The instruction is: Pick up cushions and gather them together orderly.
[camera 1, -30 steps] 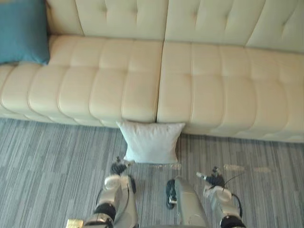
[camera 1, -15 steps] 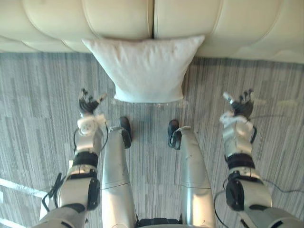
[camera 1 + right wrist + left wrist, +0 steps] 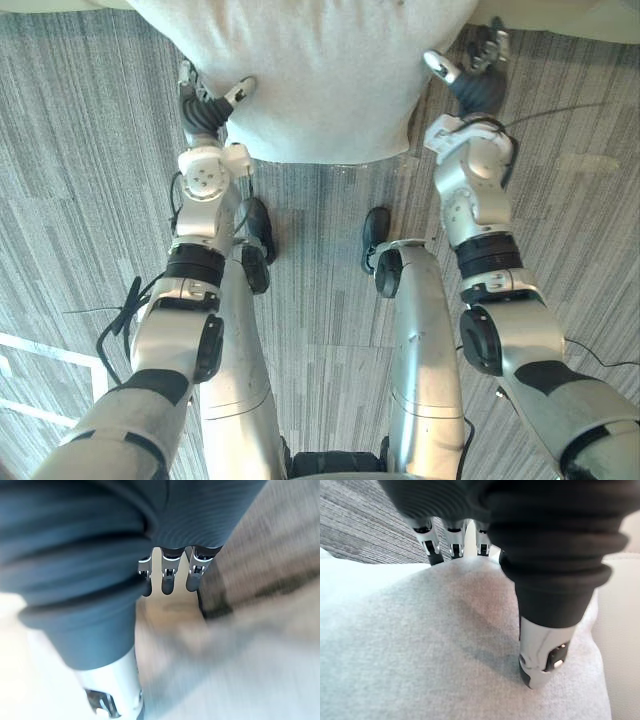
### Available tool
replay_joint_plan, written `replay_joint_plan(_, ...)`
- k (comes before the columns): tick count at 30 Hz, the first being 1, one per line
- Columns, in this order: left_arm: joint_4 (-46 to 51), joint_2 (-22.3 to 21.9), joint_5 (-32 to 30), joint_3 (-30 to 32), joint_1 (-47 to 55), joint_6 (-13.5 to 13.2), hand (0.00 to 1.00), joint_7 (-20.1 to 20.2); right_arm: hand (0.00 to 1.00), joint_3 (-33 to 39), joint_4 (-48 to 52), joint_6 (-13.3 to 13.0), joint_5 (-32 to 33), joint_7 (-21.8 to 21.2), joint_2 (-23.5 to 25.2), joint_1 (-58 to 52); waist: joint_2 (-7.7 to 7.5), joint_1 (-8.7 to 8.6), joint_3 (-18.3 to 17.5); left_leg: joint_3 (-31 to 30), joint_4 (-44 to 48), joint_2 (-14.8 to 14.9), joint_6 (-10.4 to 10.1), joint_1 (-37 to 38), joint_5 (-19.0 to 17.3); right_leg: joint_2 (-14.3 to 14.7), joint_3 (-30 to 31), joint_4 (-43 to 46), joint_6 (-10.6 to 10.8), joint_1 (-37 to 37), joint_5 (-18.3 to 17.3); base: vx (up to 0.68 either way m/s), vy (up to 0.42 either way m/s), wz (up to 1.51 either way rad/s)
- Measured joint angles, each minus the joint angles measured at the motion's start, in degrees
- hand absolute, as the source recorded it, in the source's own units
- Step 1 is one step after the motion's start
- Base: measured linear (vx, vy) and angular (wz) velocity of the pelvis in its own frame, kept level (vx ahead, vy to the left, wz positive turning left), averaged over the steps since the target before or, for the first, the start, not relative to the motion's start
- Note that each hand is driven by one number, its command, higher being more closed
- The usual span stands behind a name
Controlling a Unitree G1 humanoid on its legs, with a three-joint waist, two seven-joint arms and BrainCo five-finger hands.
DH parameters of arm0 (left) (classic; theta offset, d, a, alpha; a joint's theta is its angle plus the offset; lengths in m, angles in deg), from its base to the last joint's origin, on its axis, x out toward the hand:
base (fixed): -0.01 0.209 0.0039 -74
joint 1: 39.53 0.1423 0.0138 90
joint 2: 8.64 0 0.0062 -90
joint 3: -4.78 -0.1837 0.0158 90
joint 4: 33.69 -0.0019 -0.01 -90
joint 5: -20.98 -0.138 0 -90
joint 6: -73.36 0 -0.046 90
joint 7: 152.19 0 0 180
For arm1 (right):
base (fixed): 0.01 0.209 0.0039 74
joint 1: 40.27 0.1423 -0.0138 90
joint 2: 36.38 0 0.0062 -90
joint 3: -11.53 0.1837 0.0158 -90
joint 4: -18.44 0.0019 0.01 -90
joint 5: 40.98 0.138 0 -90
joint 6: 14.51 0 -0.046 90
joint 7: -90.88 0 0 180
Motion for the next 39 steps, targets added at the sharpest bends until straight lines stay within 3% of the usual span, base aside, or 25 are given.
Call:
replay_joint_plan(11, 3.6, -1.71, 4.24, -3.63, -2.16, 0.23, 1.0, -5.73, 1.0, -0.03, -4.16, 0.06, 4.51, 2.36, -2.11, 2.21, 0.0, -0.18, 0.0, -0.19, -1.45, -2.16, -0.07, -0.6, 1.64, -1.51, -0.23, -0.62, -0.02, -0.09, 0.03, -0.01, 0.024, 0.09)
replay_joint_plan(15, 6.5, -2.5, 4.51, -4.56, -0.86, 0.2, 1.0, -6.07, 1.0, -0.06, -4.15, 0.06, 5.0, 2.68, -1.81, 1.24, -0.02, -0.5, 0.01, -0.05, -1.53, -2.19, -0.06, 1.32, 1.64, -1.56, -0.14, -0.66, 0.0, 1.78, 0.03, 0.0, 0.005, -0.01)
replay_joint_plan(20, 12.34, -4.9, 4.45, -9.07, 6.28, -0.74, 1.0, -6.06, 1.0, -0.41, 2.15, -0.3, 4.84, 3.01, -1.59, -8.78, -0.21, -0.76, -0.3, -0.12, -5.62, -1.29, -0.04, 12.59, 1.63, -1.12, -0.81, -5.53, 0.25, 13.46, 0.41, 0.01, 0.001, -0.1)
replay_joint_plan(24, 19.49, -7.99, 4.4, -13.06, 15.12, -3.74, 1.0, -5.94, 1.0, -0.2, 15.85, -2.92, 3.73, 3.96, -1.48, -21.55, -0.32, -1.67, -1.68, 1.38, -14.32, -1.3, 0.14, 28.16, 1.92, -1.0, -0.89, -14.56, 0.9, 28.62, 1.12, 0.05, -0.017, -0.12)
replay_joint_plan(26, 21.03, -9.48, 4.37, -14.97, 19.98, -4.71, 1.0, -5.39, 1.0, 0.12, 20.35, -4.25, 1.37, 3.96, -0.8, -28.51, -0.43, -1.98, -7.21, 1.95, -17.8, -1.56, 0.21, 29.97, 2.48, -1.03, -1.11, -17.86, 0.7, 30.23, 1.67, 0.09, -0.003, -0.04)
replay_joint_plan(30, 26.26, -12.13, 4.41, -17.5, 28.64, -4.76, 1.0, -4.25, 1.0, 1.85, 28.89, -4.82, -1.57, 3.97, 2.61, -39.93, -0.72, -2.05, -8.96, 2.78, -24.23, -1.67, -0.35, 42.36, 3.26, -1.24, -1.96, -24.52, 0.15, 42.47, 2.76, 0.21, -0.005, -0.04)
replay_joint_plan(32, 29.7, -12.89, 4.38, -18.97, 34.89, -4.75, 1.0, -2.92, 1.0, 1.71, 32.54, -4.81, -2.94, 3.87, 4.11, -47.43, -0.69, -2.04, -12.16, 3.64, -28.36, -1.6, -0.37, 48.22, 3.28, -1.21, -2.56, -29.11, 0.32, 48.48, 3.2, 0.19, 0.012, -0.03)
replay_joint_plan(39, 38.4, -13.11, 4.46, -20.29, 51.08, -4.79, 1.0, 0.53, 1.0, -1.65, 43.3, -3.73, -10.7, 1.52, 5.0, -63.65, -0.16, -1.7, -18.77, 7.7, -38.79, -1.29, -0.24, 63.88, 3.26, -0.71, -0.9, -43.62, 2.73, 64.16, 6.68, 0.16, 0.092, -0.22)
